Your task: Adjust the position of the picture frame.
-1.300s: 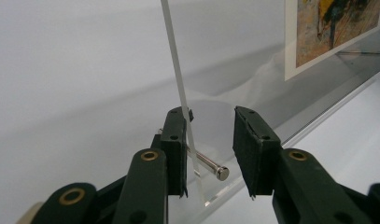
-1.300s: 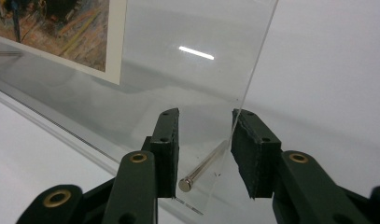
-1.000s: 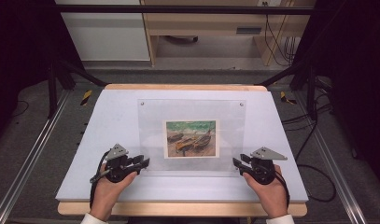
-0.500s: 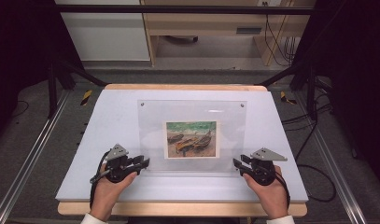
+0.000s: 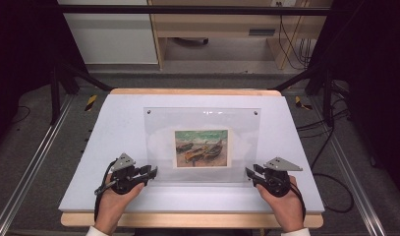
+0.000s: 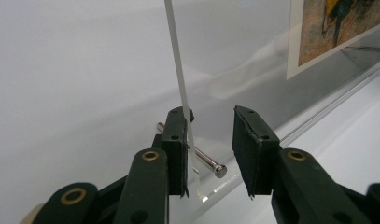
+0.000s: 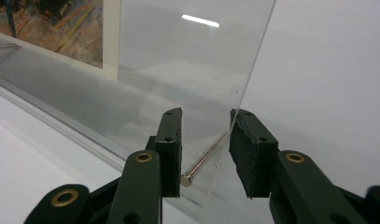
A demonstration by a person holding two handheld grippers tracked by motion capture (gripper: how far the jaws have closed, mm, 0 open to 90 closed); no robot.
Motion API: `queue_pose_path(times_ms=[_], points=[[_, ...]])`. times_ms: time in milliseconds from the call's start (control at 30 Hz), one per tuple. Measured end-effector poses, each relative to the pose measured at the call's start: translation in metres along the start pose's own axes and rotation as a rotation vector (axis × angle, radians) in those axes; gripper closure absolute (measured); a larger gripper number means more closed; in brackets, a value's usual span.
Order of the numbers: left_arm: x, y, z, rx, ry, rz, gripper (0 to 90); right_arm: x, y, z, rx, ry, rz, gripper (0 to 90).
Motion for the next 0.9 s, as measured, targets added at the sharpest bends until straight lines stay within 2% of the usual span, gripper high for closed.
queue_pose_path(times_ms=[900], points=[[-0.0017, 0.0090, 0.0026, 0.032, -0.002, -0.019, 66.2, 0.0073, 0.0077, 0.0046, 0.025, 0.007, 0.019, 65.8]])
Point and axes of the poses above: each handheld gripper's, and its own axes: z roughly backward along the jaws, y roughly out of its underside, x roughly to its left, the point moved 6 cm from there along -z, roughly forward along the jaws, and after that the axes turned 13 degrees about z, right-handed, at the moved point
